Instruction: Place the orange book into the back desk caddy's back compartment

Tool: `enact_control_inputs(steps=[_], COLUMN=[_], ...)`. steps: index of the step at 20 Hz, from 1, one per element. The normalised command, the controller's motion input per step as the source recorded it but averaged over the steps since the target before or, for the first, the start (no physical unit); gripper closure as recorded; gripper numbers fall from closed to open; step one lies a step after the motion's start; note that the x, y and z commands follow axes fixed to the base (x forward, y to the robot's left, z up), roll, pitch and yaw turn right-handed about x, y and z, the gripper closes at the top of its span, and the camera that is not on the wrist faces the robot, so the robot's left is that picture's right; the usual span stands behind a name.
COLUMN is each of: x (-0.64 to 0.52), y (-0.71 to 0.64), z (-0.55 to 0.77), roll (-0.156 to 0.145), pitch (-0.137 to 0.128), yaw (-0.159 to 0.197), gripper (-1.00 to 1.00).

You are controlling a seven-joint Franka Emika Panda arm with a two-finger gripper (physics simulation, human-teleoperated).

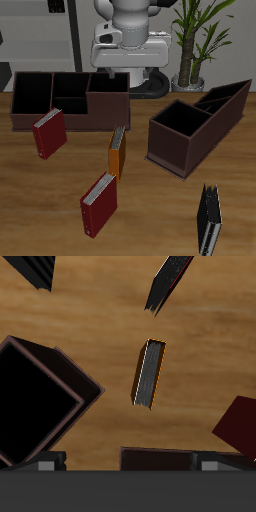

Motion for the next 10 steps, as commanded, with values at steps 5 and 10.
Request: enact_control_inputs(steps=[5, 10], x=[0.13, 0.33], y=[-0.04, -0.17], z=[-0.02, -0.07], roll=[-0.022, -0.062], pitch=[-0.050, -0.065], yaw=[0.049, 0.005], gripper=[-1.00, -1.00])
